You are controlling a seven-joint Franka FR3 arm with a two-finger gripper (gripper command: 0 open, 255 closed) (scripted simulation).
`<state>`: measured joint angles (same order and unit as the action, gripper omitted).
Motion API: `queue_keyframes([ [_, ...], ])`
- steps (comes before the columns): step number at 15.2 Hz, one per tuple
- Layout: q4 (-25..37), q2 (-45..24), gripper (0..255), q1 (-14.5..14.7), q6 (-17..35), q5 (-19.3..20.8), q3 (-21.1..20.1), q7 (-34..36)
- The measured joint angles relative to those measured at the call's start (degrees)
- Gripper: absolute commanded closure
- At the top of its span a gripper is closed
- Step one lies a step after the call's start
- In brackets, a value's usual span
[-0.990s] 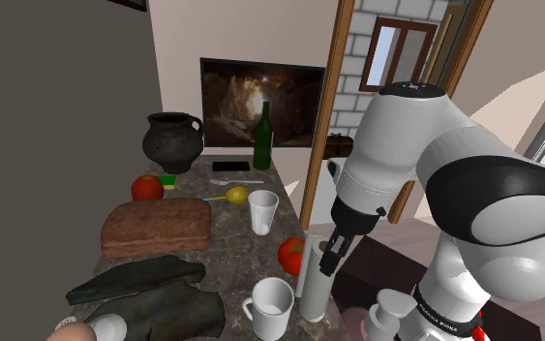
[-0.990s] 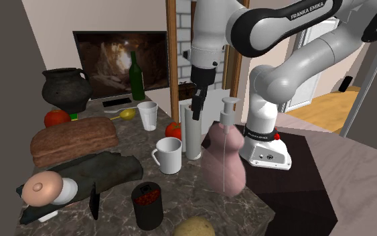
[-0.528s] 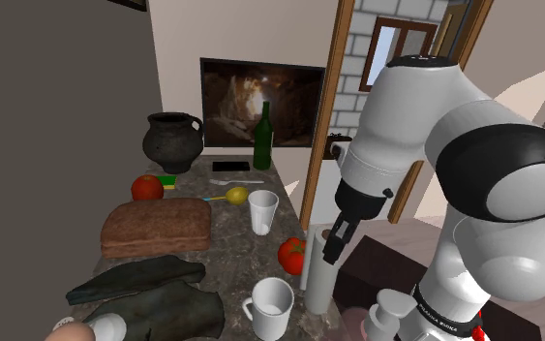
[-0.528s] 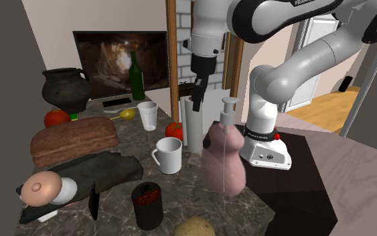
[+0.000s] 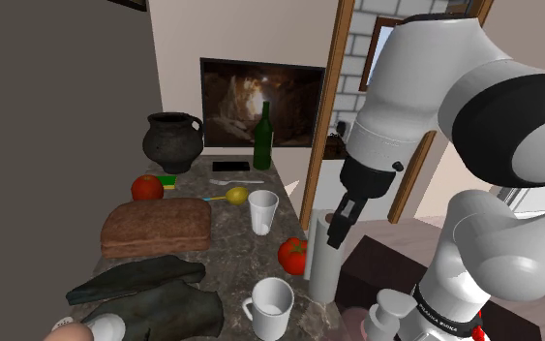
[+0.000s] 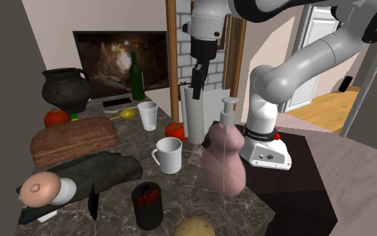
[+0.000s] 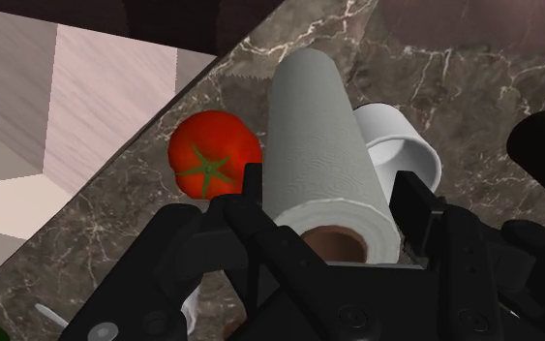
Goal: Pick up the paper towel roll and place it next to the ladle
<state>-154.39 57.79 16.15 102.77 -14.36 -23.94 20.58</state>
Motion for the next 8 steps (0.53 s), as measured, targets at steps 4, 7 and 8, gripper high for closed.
queue_keyframes([
  [4, 3.2, -0.2, 255, -0.5, -3.0, 1.0, 1.0, -0.2],
  [7, 5.4, -0.5, 255, -0.9, -4.9, 1.6, 1.7, -0.3],
  [8, 6.2, -0.4, 255, -1.0, -5.7, 1.8, 1.9, -0.4],
])
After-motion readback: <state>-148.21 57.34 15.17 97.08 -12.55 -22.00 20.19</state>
